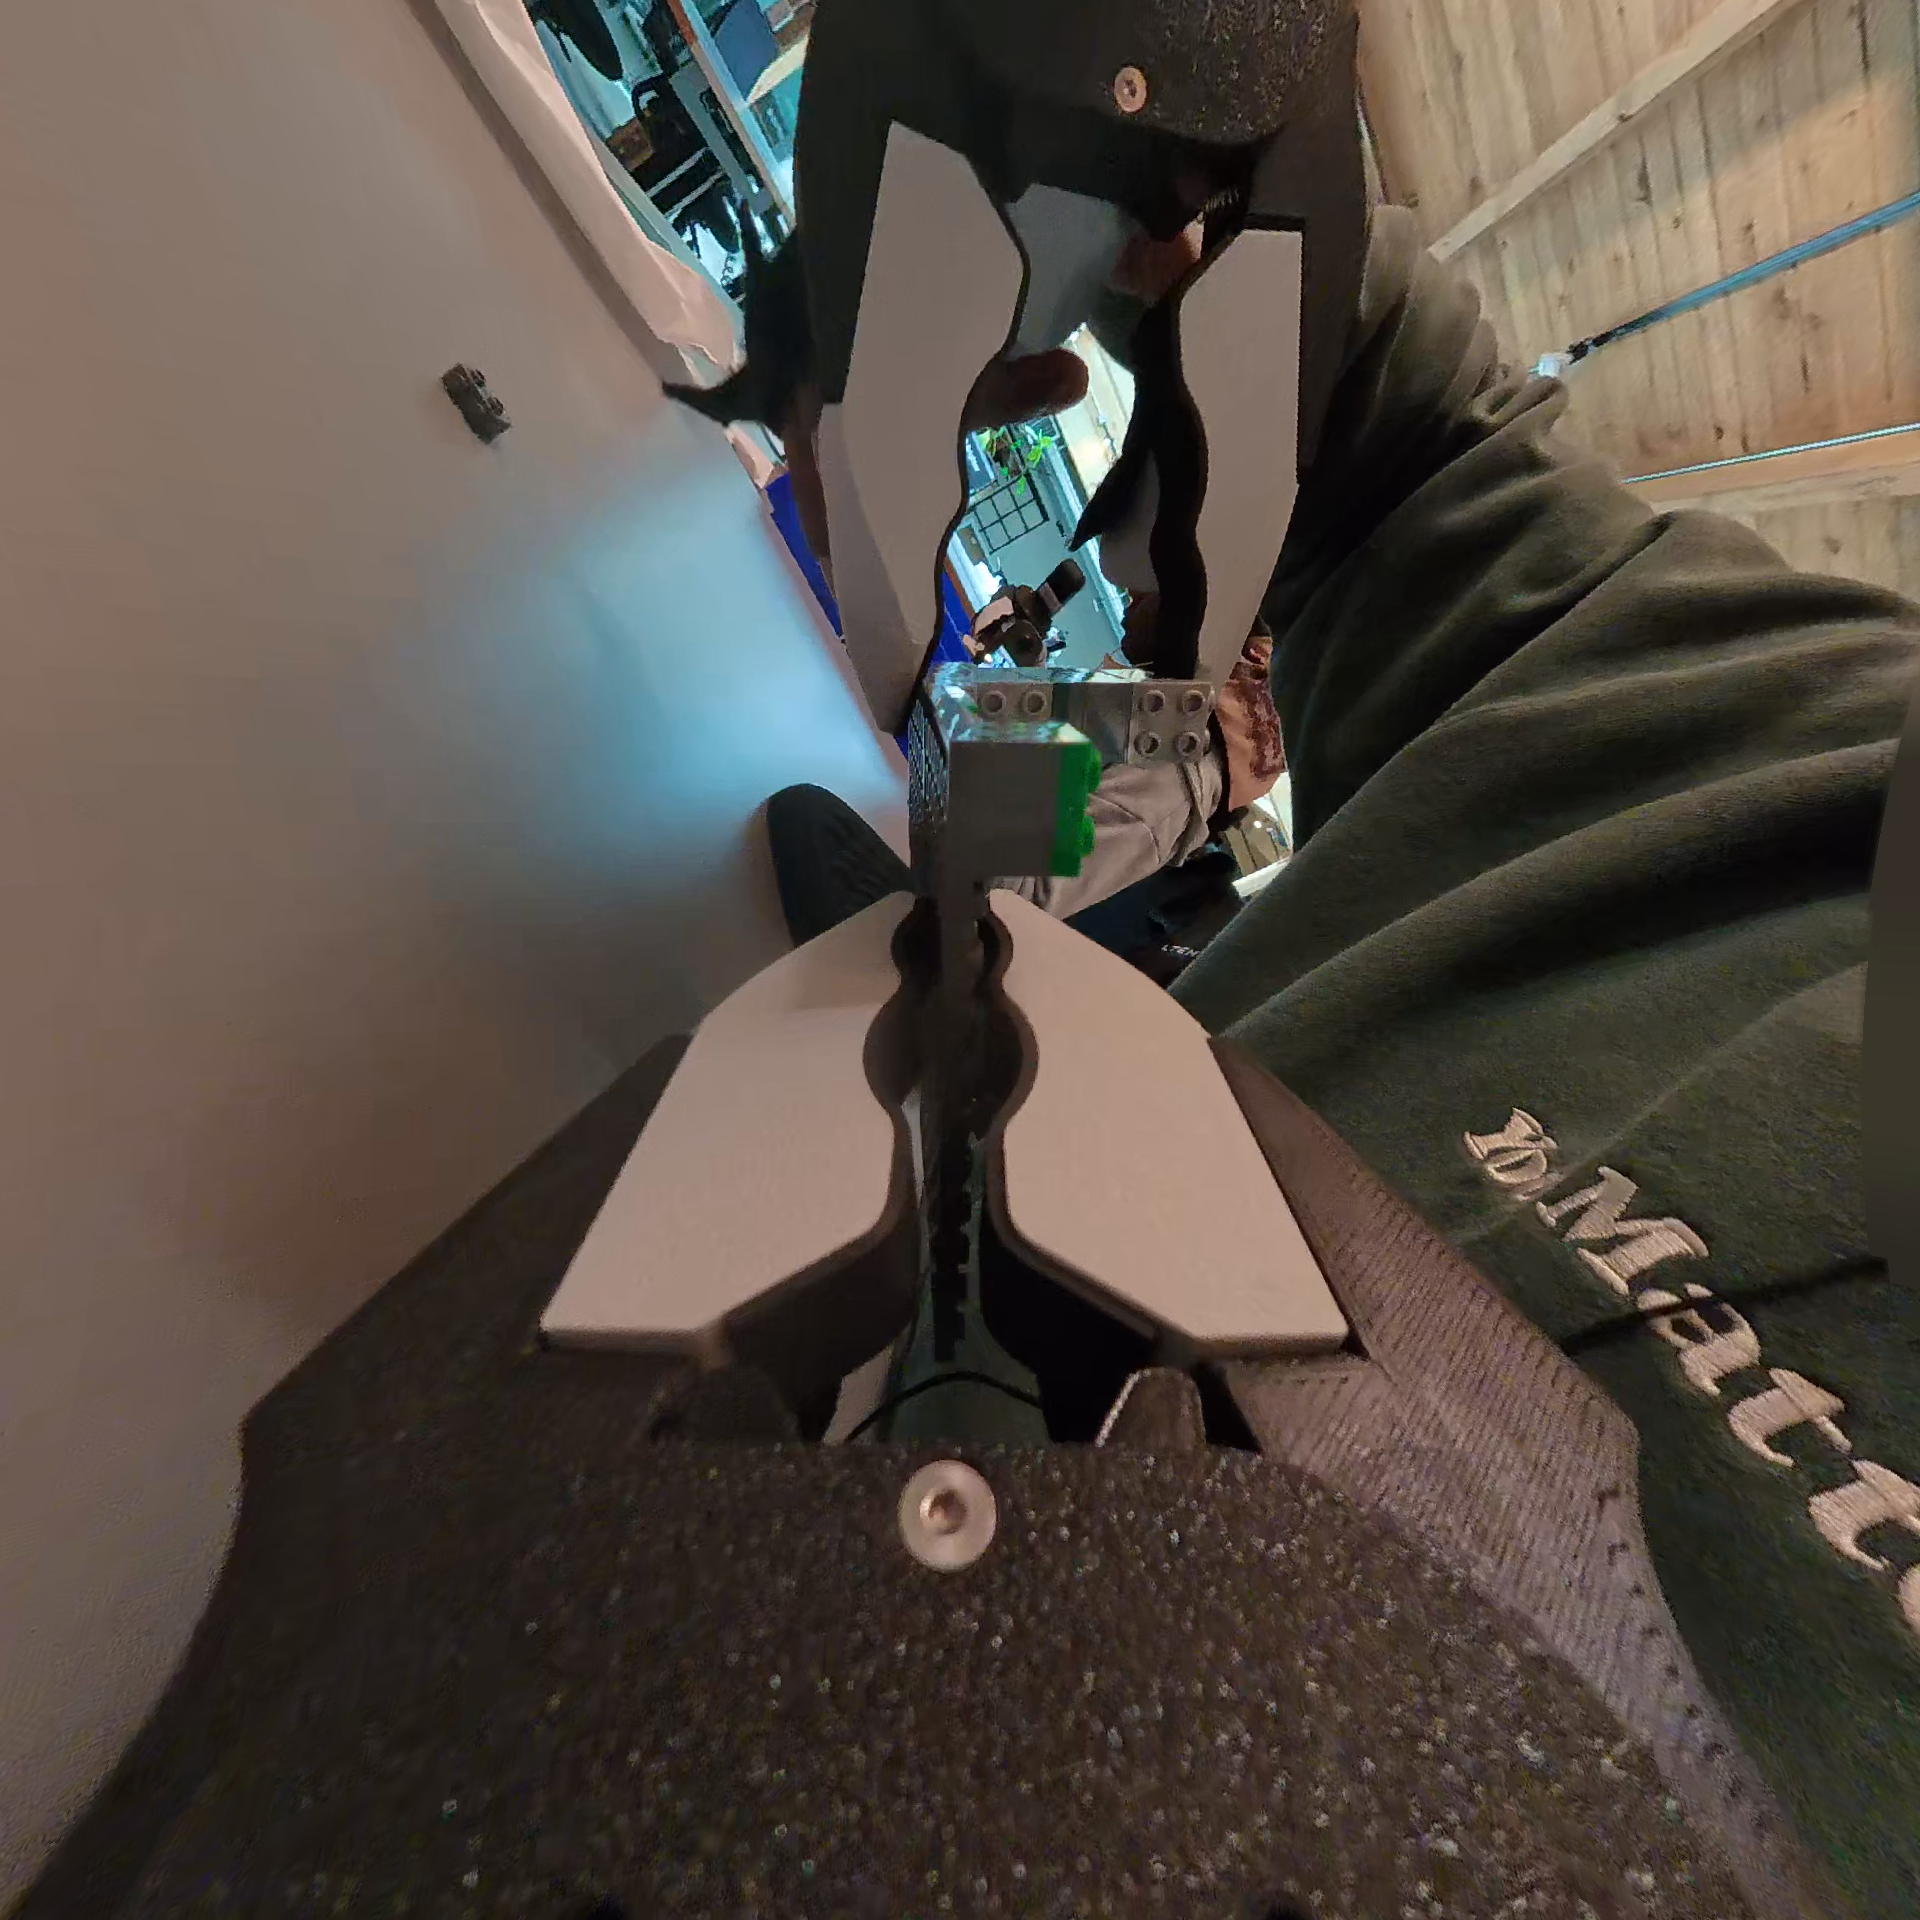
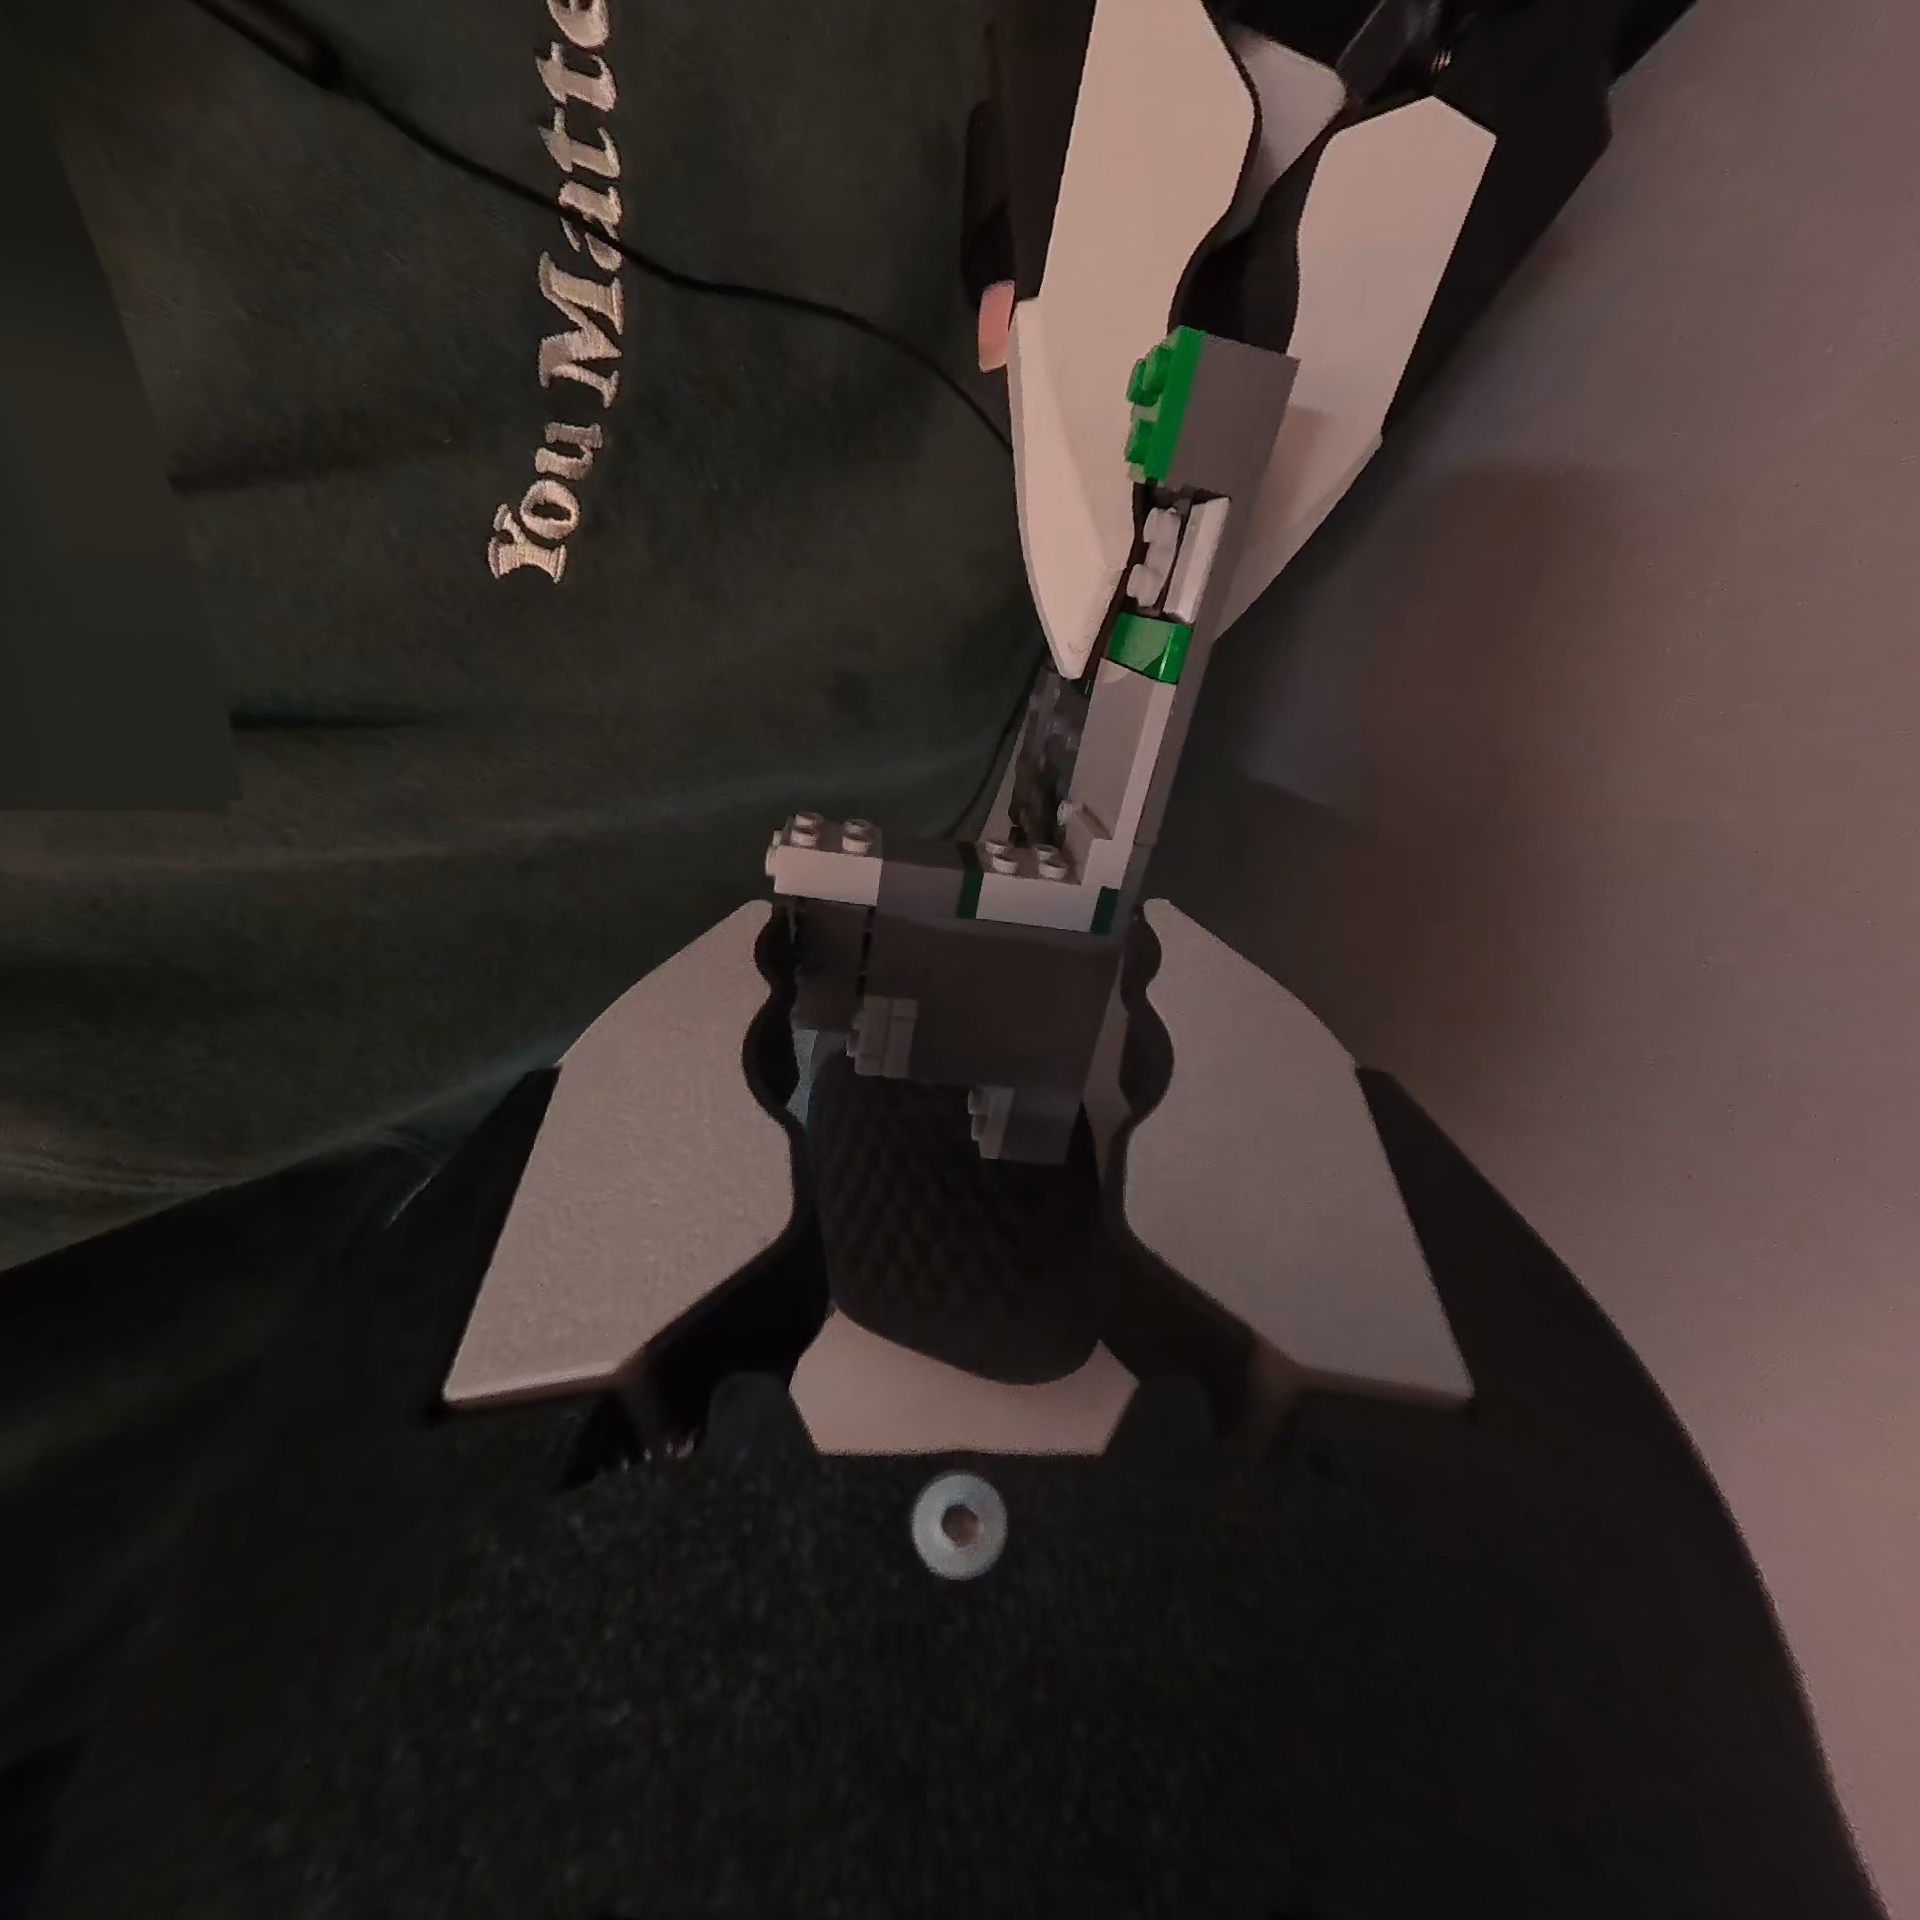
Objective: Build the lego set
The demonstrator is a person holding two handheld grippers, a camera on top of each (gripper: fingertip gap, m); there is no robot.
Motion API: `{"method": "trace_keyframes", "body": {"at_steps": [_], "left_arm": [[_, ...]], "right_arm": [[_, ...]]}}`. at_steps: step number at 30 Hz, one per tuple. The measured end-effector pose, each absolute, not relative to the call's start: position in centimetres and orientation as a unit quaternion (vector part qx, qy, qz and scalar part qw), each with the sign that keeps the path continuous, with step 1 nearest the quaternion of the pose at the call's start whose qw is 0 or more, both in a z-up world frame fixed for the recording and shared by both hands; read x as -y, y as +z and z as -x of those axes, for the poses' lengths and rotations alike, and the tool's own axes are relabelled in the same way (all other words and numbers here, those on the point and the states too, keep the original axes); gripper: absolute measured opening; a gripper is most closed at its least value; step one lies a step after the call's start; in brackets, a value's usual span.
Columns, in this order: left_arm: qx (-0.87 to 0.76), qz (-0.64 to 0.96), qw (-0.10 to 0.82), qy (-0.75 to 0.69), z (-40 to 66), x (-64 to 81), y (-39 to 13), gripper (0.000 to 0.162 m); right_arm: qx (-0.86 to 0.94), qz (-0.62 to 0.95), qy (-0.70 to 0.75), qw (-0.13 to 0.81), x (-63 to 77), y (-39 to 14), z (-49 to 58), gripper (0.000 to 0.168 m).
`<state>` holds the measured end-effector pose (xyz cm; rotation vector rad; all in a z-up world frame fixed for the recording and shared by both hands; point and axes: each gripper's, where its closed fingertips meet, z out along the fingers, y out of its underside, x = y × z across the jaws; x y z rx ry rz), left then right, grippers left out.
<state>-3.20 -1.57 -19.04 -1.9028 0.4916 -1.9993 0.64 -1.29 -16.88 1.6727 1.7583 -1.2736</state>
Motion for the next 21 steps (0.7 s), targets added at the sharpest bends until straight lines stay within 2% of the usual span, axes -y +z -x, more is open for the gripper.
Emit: {"method": "trace_keyframes", "body": {"at_steps": [12, 21], "left_arm": [[-0.169, 0.67, 0.202, -0.695, 4.4, 1.8, -18.8, 0.009], [-0.186, 0.672, 0.216, -0.684, 4.3, 2.3, -19.0, 0.009]], "right_arm": [[-0.642, -0.604, -0.459, 0.11, 1.9, -17.0, 0.6, 0.059], [-0.665, -0.602, -0.433, 0.087, 2.4, -17.5, 0.6, 0.058]]}}
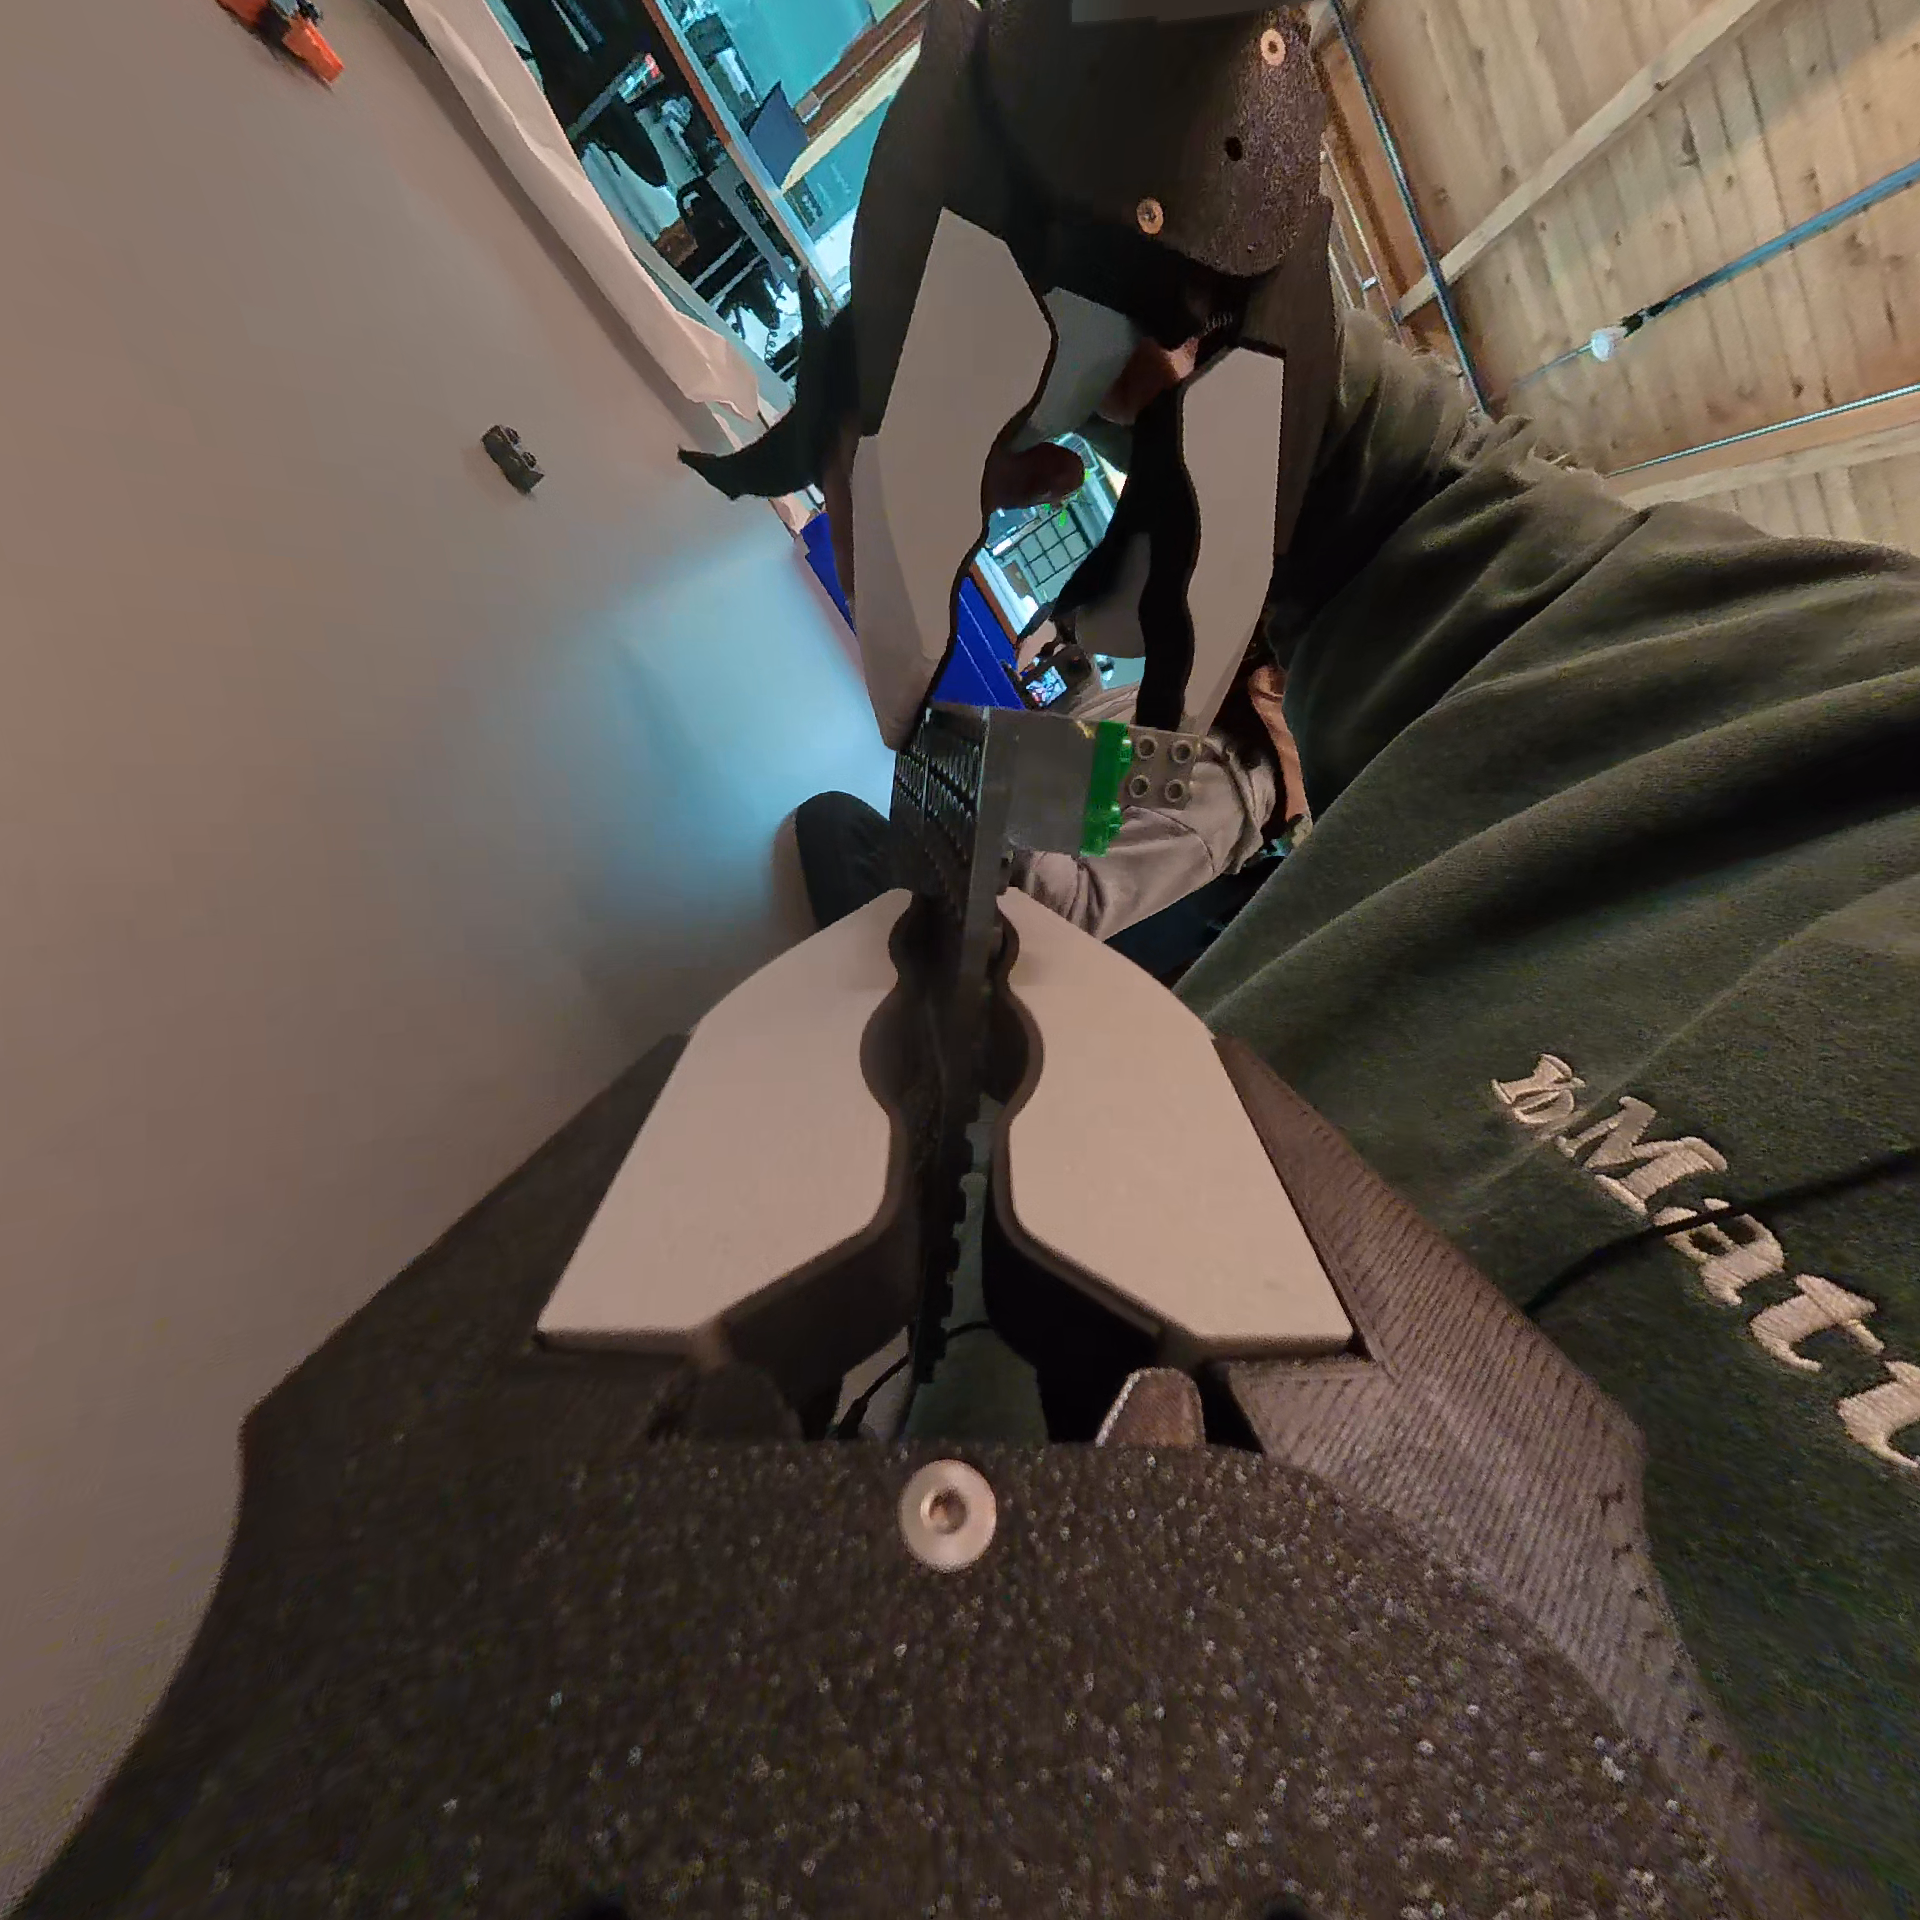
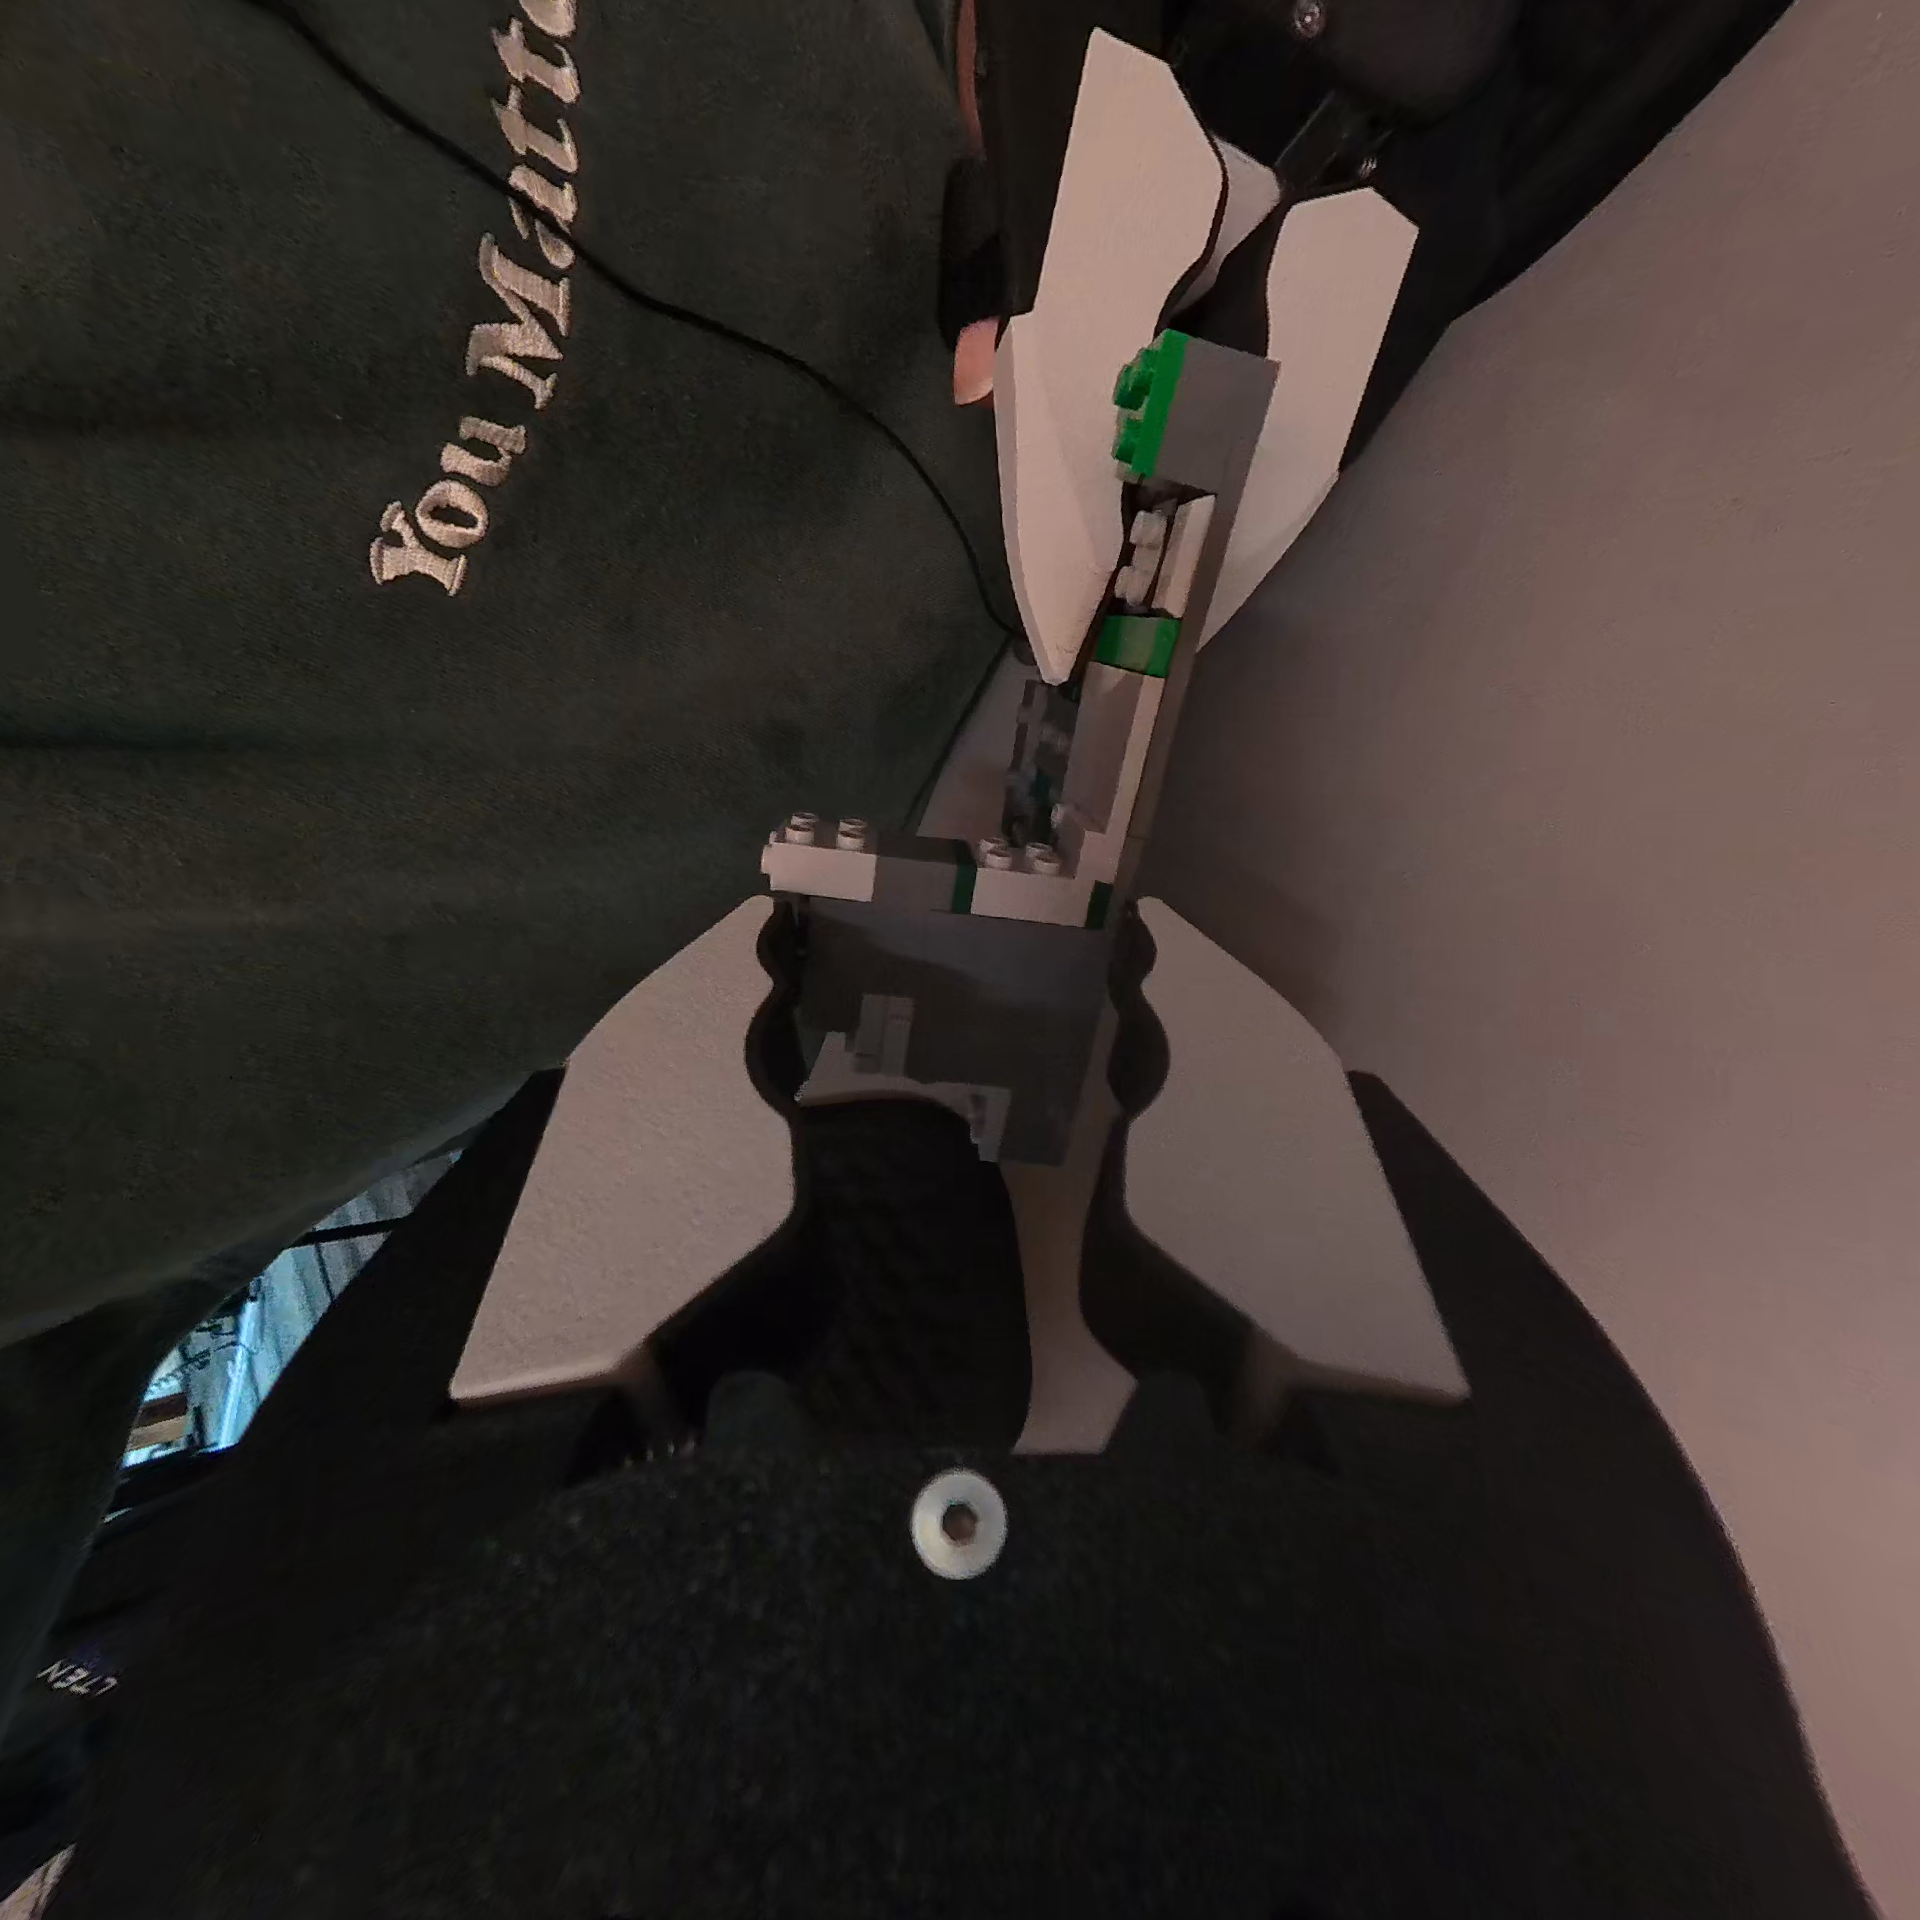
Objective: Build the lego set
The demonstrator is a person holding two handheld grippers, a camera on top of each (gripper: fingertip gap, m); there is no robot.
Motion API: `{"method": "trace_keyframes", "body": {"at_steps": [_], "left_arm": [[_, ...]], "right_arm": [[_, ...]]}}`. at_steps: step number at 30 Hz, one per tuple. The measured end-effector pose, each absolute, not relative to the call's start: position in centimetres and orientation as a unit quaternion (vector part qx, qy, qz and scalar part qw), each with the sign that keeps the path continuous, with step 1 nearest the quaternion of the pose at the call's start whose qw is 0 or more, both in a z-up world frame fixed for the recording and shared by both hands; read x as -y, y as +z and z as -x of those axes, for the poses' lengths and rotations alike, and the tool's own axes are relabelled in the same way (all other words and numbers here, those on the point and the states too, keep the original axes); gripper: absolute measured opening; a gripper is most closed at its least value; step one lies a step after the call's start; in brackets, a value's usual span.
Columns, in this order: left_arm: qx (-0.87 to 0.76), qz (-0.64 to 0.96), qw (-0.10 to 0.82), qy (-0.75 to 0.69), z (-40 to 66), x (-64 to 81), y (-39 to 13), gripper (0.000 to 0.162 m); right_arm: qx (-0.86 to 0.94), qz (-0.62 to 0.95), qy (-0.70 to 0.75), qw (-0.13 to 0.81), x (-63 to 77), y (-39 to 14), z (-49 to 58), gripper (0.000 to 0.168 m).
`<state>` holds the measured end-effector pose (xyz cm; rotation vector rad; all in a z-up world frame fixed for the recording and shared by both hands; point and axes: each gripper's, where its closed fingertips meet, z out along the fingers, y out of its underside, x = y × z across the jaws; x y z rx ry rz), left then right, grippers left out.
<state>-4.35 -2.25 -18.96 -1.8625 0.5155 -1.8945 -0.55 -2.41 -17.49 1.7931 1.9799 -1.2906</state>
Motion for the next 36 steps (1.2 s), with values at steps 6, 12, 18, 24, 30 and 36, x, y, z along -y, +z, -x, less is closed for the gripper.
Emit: {"method": "trace_keyframes", "body": {"at_steps": [6, 12, 18, 24, 30, 36], "left_arm": [[-0.217, 0.668, 0.237, -0.671, 4.3, 2.5, -18.6, 0.008], [-0.243, 0.659, 0.256, -0.664, 4.2, 2.6, -17.7, 0.007], [-0.241, 0.657, 0.27, -0.662, 4.2, 2.2, -17.2, 0.007], [-0.223, 0.661, 0.257, -0.669, 3.9, 1.9, -17.4, 0.006], [-0.121, 0.672, 0.151, -0.715, 3.4, 0.8, -18.4, 0.007], [-0.077, 0.663, 0.059, -0.743, 2.2, 1.0, -18.6, 0.006]], "right_arm": [[-0.66, -0.606, -0.438, 0.076, 2.8, -17.0, 0.5, 0.059], [-0.649, -0.61, -0.452, 0.049, 3.3, -15.9, 0.6, 0.061], [-0.66, -0.619, -0.423, -0.048, 2.6, -14.1, -0.3, 0.074], [-0.622, -0.653, -0.36, -0.239, 1.2, -13.1, -0.8, 0.063], [-0.584, -0.643, -0.292, -0.401, 1.5, -14.0, -0.9, 0.057], [-0.584, -0.629, -0.217, -0.464, 0.2, -16.2, -0.5, 0.039]]}}
